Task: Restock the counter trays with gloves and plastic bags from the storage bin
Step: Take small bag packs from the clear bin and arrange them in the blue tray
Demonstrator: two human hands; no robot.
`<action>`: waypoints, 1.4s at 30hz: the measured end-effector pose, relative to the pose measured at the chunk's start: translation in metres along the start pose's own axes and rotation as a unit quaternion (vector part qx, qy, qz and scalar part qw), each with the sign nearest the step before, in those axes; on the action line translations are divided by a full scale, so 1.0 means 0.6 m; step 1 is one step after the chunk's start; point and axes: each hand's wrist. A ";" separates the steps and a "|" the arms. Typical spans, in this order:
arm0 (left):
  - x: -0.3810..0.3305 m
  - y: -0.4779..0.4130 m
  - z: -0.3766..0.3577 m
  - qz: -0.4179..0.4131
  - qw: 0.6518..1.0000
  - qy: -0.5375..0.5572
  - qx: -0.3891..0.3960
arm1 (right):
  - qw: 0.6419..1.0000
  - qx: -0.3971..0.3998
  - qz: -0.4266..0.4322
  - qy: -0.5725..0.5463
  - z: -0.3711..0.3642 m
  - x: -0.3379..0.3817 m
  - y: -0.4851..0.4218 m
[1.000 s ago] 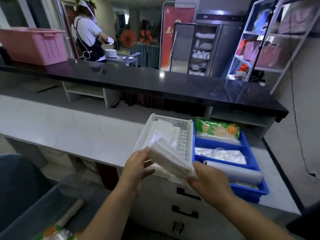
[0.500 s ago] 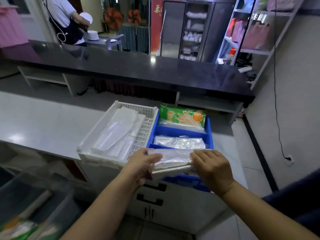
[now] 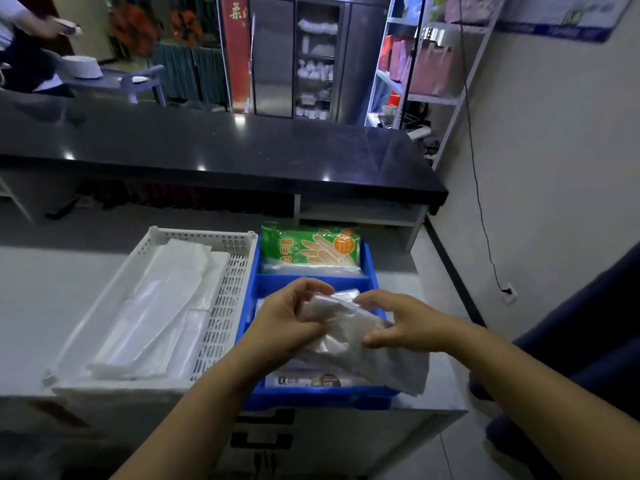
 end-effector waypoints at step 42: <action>0.172 -0.247 -0.025 0.144 0.855 -0.477 0.145 | 0.978 -0.194 -0.025 0.069 0.185 -0.055 -0.216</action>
Point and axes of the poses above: each hand's wrist, its own y-axis away from the middle knuckle, its own z-axis out of the back of the hand, x = y × z, and after that the axes turned 8 degrees about -y, right-handed
